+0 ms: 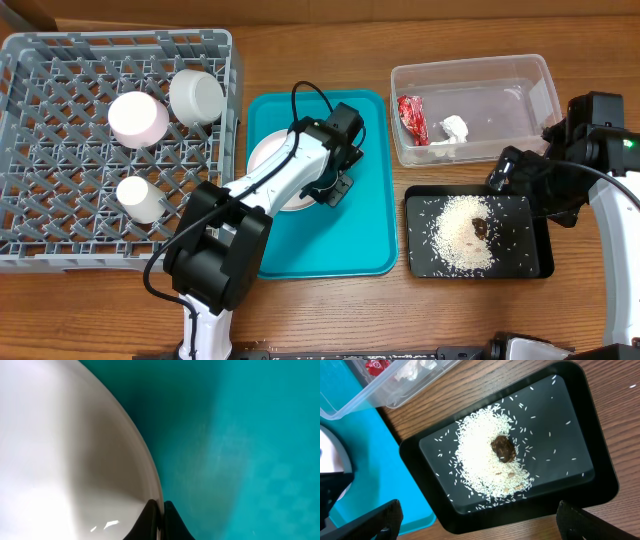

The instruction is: Sort waste into correct bins and load items into the dishwasher

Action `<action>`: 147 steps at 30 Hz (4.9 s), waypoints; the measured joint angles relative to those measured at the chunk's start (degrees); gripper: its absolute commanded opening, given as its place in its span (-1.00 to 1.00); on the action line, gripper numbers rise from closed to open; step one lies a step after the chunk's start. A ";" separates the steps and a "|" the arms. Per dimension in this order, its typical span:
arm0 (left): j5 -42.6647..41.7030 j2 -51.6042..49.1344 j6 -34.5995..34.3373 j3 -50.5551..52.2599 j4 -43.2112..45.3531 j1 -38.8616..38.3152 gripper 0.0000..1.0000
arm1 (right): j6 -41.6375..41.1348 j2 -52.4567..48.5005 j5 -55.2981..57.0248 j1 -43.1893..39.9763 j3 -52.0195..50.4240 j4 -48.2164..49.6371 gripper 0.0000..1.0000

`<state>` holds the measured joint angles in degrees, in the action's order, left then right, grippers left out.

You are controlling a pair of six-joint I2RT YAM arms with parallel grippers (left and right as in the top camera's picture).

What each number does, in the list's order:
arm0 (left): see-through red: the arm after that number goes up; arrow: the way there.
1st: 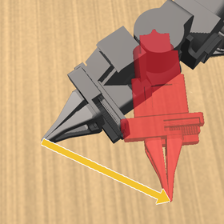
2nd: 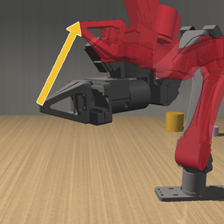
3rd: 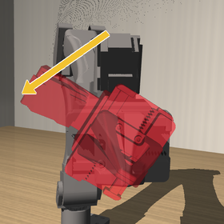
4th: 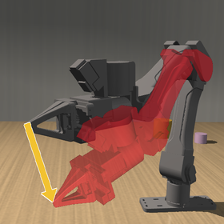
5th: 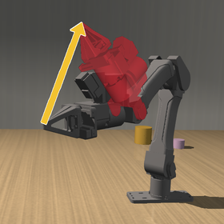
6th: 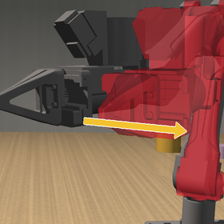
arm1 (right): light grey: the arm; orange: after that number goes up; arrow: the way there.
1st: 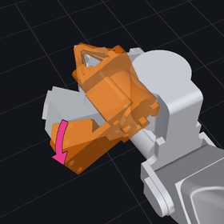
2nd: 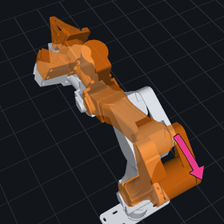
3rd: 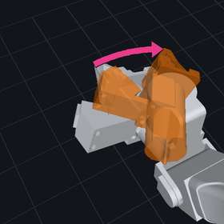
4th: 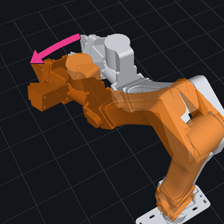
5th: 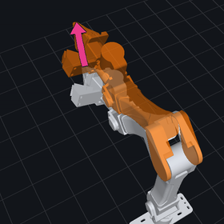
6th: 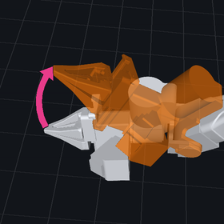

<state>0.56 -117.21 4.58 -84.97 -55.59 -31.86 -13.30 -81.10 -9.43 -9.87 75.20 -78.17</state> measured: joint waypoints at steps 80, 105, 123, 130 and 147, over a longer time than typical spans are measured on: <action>-7.17 62.18 -8.85 18.03 -10.67 44.87 0.99 | 3.72 27.93 1.05 6.14 -19.91 24.98 0.99; -7.39 101.26 -7.39 26.71 -16.90 43.56 1.00 | 1.53 53.35 5.88 6.14 -28.50 17.38 0.99; -7.39 101.26 -7.39 26.77 -16.92 43.56 1.00 | 1.53 69.26 5.95 6.16 -40.65 20.31 0.99; -7.39 101.26 -7.39 26.77 -16.92 43.56 1.00 | 1.55 79.34 5.81 6.43 -54.10 48.15 0.99; -7.39 101.26 -7.39 26.80 -16.90 43.56 1.00 | 10.71 80.39 3.67 9.22 -74.16 74.75 0.99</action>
<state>-6.83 -15.94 -2.81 -58.17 -72.49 11.70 -2.59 -0.71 -5.76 -0.64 1.04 -3.42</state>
